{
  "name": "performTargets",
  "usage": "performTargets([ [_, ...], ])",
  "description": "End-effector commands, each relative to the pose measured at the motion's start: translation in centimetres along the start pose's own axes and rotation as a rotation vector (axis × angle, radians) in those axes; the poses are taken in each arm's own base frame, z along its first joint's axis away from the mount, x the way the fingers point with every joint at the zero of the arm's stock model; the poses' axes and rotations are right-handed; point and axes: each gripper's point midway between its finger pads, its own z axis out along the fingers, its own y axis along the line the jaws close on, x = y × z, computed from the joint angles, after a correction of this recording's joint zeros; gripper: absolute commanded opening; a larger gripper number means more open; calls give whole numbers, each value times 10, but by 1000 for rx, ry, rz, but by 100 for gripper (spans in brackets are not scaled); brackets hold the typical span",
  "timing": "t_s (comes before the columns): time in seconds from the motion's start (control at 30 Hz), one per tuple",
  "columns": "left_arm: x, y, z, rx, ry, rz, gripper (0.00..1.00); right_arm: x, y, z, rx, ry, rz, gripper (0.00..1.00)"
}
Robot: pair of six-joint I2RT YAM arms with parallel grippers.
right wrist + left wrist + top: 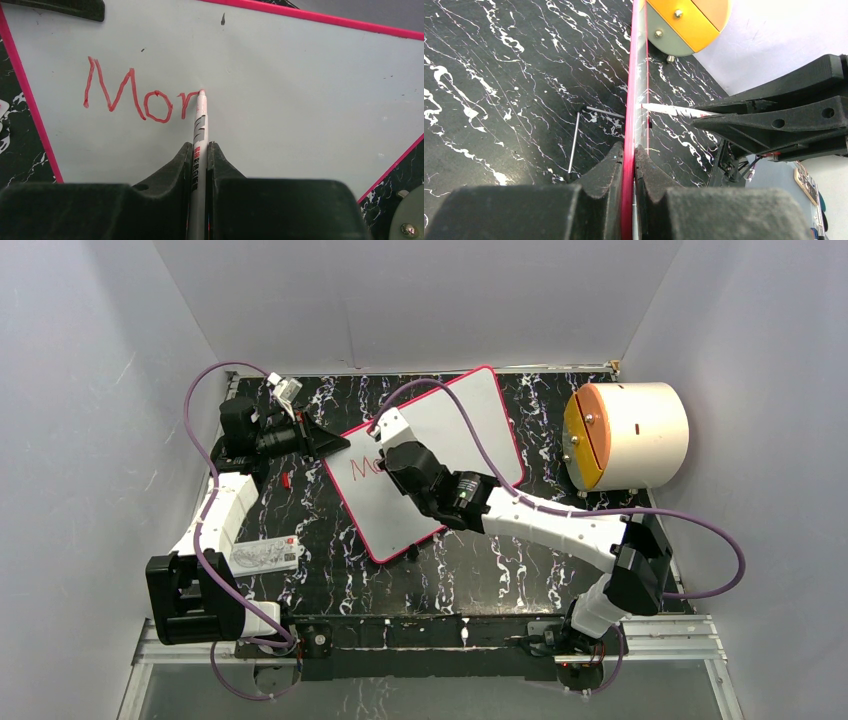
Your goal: Write a sentence on the whiteboard
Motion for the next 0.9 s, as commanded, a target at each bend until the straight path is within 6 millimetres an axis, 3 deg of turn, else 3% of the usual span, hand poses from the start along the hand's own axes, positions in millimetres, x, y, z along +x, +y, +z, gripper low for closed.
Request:
performTargets([
  [0.0, 33, 5, 6, -12, 85, -87, 0, -15, -16, -8, 28, -48, 58, 0],
  [0.27, 33, 6, 6, -17, 86, -87, 0, -20, -18, -24, -16, -72, 78, 0],
  [0.87, 34, 6, 7, -15, 88, -90, 0, -2, -13, -6, -46, -23, 103, 0],
])
